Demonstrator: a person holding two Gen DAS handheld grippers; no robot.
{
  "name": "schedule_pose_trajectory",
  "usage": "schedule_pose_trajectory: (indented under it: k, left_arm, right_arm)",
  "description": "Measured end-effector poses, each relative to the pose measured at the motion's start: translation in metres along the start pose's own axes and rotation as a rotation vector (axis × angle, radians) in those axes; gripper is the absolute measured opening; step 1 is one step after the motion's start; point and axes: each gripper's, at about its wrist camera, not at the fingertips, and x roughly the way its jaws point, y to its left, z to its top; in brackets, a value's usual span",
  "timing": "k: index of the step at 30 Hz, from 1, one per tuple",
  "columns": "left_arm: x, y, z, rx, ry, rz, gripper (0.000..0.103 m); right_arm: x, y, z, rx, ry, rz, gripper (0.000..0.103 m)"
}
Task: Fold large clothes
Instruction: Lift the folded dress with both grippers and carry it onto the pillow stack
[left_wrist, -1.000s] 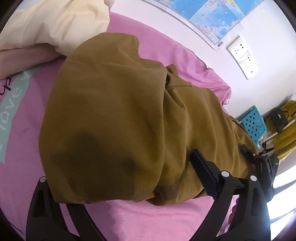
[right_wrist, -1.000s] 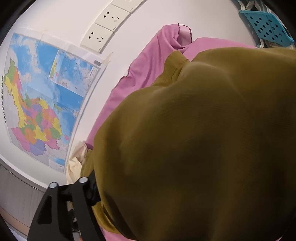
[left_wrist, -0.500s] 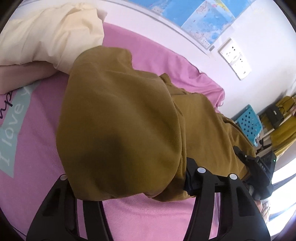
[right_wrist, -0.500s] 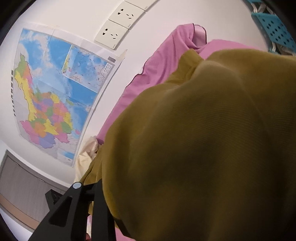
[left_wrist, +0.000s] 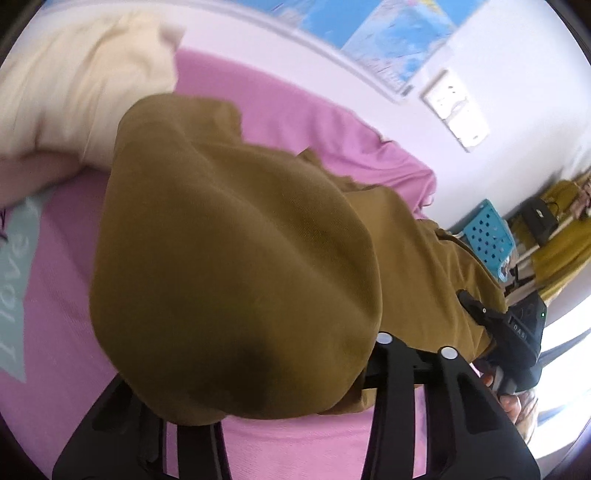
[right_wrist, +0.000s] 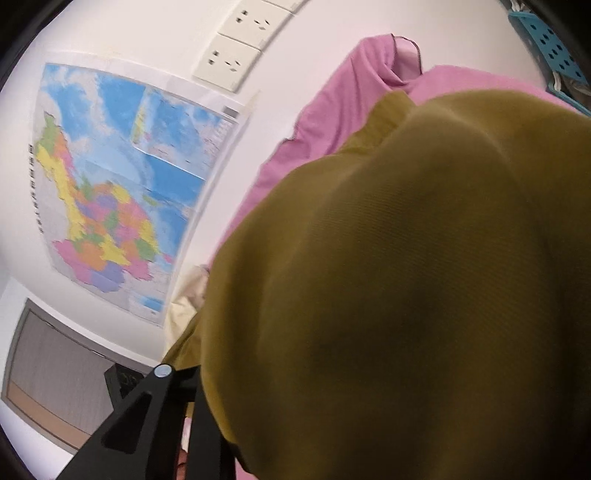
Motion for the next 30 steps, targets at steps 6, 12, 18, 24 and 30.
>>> schedule_pose_trajectory:
  k: [6,12,18,24,30]
  left_arm:
    - [-0.021,-0.02,0.021,0.066,-0.035,-0.038,0.033]
    - [-0.042,-0.041,0.047,0.125,-0.069,-0.075,0.032]
    - [-0.089,-0.061,0.079,0.188,-0.165,-0.085,0.032]
    - [-0.164,-0.058,0.119,0.237,-0.33,-0.03,0.032]
    - [-0.225,-0.009,0.163,0.207,-0.464,0.104,0.032]
  right_arm:
    - [-0.019,0.029,0.01,-0.074,-0.041,0.036,0.02]
    - [-0.042,0.072,0.026,-0.164,-0.099,0.079,0.019]
    - [-0.054,0.125,0.041,-0.267,-0.144,0.156,0.019]
    - [-0.02,0.193,0.057,-0.361,-0.131,0.28,0.019]
    - [0.06,0.266,0.062,-0.416,-0.06,0.397,0.019]
